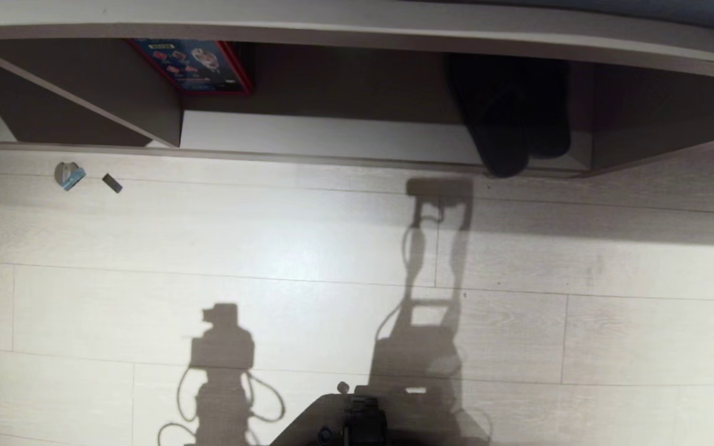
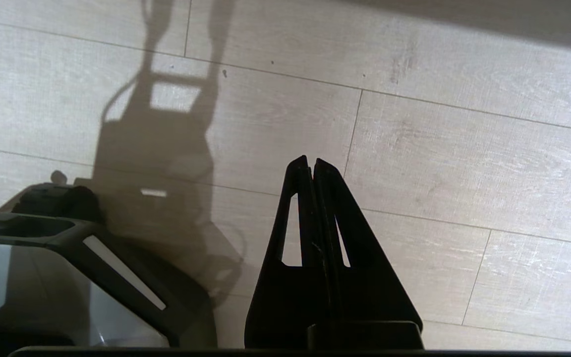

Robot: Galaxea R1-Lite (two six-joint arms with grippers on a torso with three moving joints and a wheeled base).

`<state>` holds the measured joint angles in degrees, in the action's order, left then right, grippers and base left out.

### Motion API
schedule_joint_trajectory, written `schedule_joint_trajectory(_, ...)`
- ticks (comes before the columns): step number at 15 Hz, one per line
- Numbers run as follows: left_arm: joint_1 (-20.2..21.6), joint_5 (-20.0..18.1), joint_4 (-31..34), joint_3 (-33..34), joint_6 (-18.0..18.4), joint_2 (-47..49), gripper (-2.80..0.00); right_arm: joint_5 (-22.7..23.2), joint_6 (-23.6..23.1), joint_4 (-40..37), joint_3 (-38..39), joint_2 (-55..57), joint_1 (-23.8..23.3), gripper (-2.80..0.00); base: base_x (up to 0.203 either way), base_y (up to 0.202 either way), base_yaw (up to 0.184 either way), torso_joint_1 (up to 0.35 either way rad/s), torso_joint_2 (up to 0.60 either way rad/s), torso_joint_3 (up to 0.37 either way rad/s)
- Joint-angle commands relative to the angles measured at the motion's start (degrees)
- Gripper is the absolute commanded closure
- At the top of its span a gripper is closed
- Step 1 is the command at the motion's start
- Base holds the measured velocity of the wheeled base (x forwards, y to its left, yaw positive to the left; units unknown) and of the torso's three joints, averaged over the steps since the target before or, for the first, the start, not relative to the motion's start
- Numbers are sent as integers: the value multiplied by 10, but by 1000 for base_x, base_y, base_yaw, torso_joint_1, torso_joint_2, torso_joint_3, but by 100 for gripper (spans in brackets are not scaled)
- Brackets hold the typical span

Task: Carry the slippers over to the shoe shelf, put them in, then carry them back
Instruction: Pick up the slippers in the shoe cabinet

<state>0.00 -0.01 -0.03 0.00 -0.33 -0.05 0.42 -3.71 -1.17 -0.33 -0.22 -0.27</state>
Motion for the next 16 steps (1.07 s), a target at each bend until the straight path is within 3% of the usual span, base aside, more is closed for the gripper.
schedule_joint_trajectory(1,0,0,-1,0,0,0,0,0,-1,0,0,3,0,0,0,0,0,0,2,200)
schedule_joint_trajectory(16,0,0,-1,0,0,0,0,0,0,1,1,3,0,0,0,0,0,2,2,203)
